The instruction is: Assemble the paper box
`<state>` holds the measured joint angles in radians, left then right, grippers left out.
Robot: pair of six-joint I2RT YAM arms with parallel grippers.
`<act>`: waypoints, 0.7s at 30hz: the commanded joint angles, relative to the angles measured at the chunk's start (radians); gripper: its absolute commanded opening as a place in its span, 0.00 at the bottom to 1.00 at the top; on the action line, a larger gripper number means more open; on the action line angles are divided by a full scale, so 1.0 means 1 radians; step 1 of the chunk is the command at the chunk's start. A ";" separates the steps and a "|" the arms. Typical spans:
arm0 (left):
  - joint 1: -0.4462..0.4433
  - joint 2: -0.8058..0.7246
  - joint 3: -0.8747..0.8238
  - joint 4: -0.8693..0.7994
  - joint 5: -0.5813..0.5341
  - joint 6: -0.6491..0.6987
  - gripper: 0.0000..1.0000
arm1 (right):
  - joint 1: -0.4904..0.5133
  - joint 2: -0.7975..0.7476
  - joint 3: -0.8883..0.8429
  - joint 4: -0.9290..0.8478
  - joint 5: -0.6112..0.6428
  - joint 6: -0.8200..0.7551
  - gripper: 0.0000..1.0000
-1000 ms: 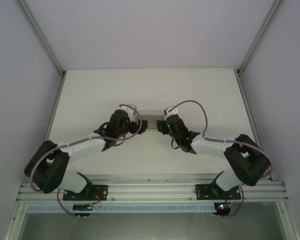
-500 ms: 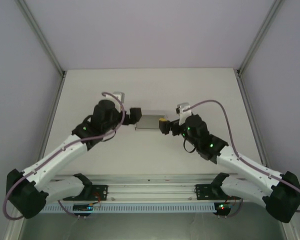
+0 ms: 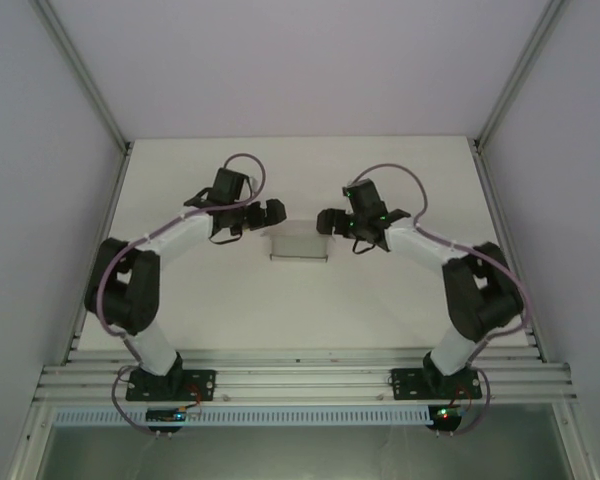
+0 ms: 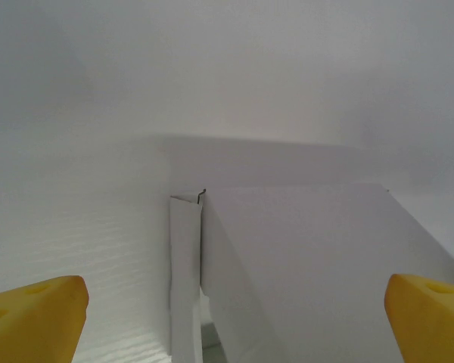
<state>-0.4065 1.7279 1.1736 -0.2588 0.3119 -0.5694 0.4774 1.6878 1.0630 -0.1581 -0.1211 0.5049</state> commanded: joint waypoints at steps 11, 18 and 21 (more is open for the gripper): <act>0.026 0.165 -0.024 0.161 0.274 0.012 0.70 | -0.008 0.088 -0.132 0.126 -0.109 0.070 0.58; 0.035 0.211 -0.062 0.191 0.285 0.014 0.36 | -0.018 0.064 -0.159 0.148 -0.117 0.078 0.58; 0.044 0.207 -0.100 0.244 0.315 0.002 0.33 | -0.026 0.013 -0.151 0.134 -0.137 0.083 0.59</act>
<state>-0.3634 1.9121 1.1164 -0.0517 0.5827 -0.5632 0.4614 1.7401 0.9268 0.0246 -0.2501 0.5735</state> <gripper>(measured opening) 0.337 0.592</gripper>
